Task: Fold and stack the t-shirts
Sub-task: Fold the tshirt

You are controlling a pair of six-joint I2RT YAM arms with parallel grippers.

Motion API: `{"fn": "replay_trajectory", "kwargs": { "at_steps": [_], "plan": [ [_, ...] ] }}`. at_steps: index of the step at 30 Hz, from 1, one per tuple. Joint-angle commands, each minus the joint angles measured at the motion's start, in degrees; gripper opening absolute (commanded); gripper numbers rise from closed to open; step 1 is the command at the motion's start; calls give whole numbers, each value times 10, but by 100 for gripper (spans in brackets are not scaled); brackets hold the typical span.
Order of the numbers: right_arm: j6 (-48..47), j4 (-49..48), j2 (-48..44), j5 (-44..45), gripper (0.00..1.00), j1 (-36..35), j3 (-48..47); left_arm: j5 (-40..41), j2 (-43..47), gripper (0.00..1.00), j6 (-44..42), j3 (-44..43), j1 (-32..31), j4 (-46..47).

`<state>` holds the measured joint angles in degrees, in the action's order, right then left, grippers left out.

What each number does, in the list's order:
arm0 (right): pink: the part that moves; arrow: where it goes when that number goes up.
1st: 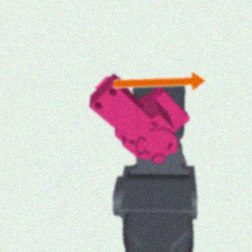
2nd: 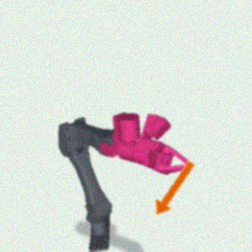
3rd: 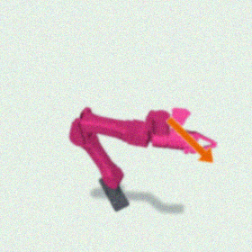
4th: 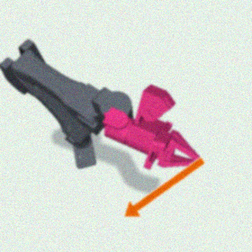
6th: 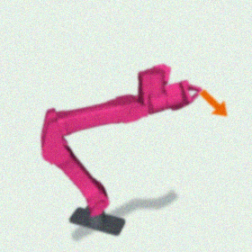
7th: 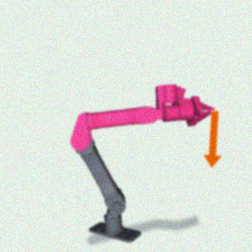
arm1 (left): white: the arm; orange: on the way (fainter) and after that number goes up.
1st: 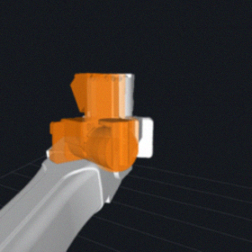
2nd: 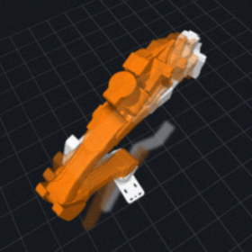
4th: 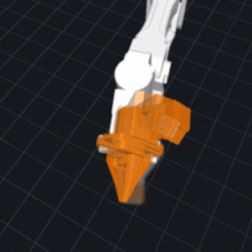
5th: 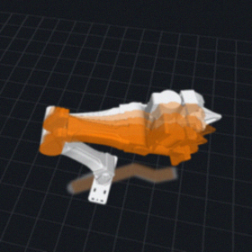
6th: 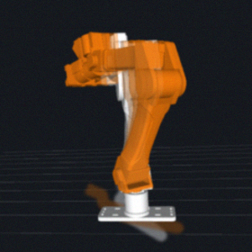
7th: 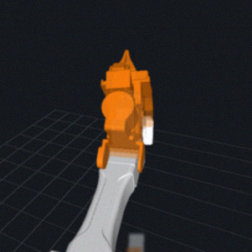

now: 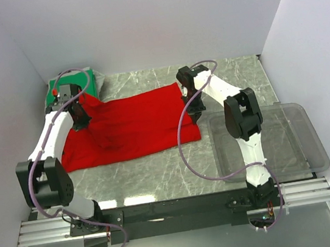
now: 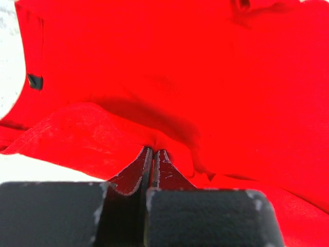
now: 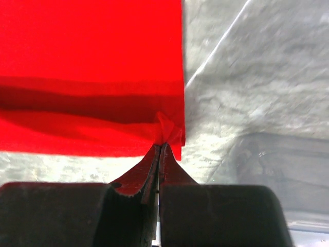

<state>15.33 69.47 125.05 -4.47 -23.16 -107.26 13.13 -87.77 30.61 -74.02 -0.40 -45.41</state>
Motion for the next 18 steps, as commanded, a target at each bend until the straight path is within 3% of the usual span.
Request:
{"fn": "replay_trajectory", "kwargs": {
  "at_steps": [1,18],
  "plan": [
    [-7,22,16,11,0,11,-52,18,-19,0,-24,-41,2,5],
    [0,29,35,16,0,23,-89,60,15,0,16,-29,18,-17]
  ]
}}
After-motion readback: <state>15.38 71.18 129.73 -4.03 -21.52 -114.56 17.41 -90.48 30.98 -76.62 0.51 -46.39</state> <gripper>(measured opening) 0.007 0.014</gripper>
